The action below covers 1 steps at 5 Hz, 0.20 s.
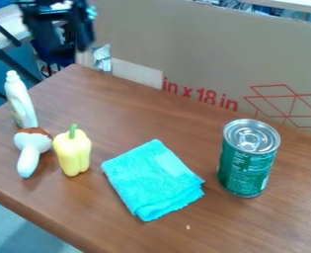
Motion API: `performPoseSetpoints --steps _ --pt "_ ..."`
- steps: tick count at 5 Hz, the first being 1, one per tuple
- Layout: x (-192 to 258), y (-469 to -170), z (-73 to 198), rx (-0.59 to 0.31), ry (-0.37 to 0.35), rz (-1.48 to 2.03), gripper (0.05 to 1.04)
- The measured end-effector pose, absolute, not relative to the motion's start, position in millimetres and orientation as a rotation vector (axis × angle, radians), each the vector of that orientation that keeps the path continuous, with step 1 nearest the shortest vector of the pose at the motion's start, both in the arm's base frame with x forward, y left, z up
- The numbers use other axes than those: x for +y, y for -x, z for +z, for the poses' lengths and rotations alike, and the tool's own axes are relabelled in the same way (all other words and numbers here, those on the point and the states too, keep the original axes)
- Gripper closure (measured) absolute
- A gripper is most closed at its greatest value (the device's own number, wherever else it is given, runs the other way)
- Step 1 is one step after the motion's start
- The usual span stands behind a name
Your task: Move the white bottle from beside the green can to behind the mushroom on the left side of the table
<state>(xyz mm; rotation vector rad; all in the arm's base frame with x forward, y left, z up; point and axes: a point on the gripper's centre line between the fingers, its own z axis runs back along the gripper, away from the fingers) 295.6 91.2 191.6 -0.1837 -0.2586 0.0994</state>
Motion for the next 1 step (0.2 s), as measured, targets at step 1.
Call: performPoseSetpoints --steps 1 --pt "41.3 -310.3 170.2 -0.194 0.130 -0.087 0.081"
